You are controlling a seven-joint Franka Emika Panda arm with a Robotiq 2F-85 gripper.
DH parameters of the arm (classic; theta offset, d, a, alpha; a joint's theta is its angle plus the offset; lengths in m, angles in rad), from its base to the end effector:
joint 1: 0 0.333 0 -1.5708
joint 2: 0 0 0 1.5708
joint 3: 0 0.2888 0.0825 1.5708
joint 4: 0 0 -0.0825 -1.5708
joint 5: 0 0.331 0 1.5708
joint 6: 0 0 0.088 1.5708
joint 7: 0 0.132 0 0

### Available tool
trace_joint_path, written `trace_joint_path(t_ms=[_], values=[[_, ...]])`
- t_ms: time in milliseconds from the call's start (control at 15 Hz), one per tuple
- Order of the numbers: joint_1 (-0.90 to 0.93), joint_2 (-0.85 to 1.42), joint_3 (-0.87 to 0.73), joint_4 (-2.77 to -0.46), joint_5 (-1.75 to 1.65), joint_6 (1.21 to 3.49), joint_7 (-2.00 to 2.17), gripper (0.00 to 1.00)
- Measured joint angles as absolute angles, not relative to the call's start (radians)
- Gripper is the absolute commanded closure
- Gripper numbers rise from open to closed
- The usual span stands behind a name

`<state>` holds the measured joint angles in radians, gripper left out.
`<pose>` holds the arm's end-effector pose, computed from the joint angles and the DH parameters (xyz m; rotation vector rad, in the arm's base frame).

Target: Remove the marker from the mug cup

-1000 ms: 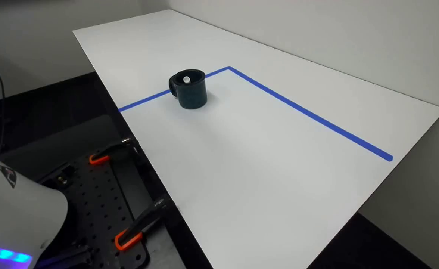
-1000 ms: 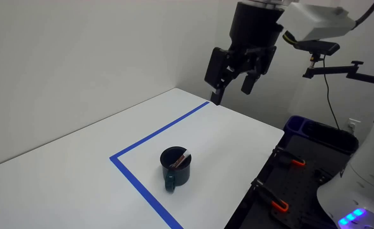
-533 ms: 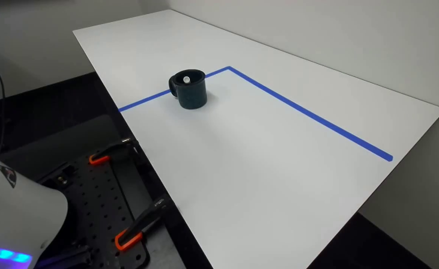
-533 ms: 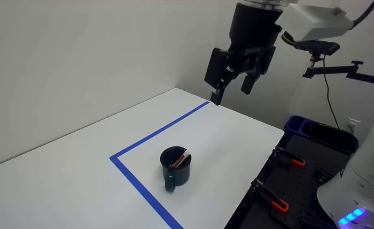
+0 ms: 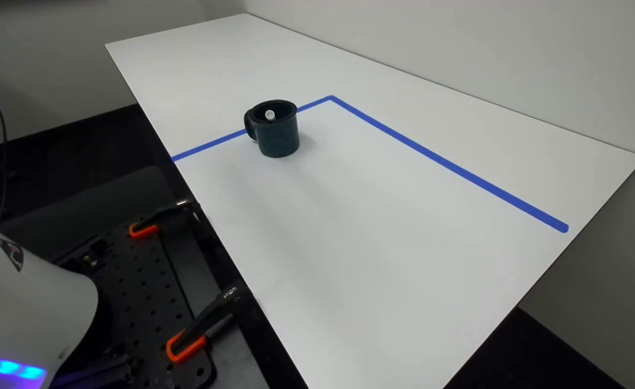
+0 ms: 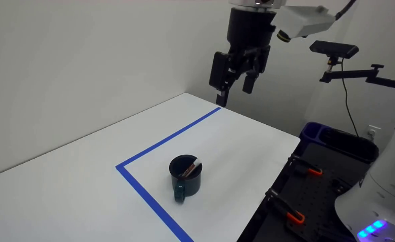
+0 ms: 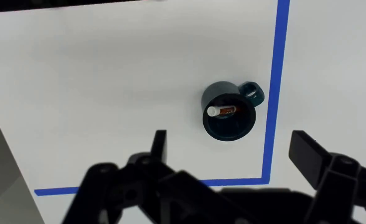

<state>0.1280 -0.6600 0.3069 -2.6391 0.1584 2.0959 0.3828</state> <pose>0.2969 0.1470 0.4247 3.1295 -0.1149 0.1717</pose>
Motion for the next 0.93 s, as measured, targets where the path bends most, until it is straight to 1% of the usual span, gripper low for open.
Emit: trace_joint_path(t_ms=[933], values=[[0.189, -0.197, 0.287, -2.400, -0.015, 2.093, 0.008, 0.00]])
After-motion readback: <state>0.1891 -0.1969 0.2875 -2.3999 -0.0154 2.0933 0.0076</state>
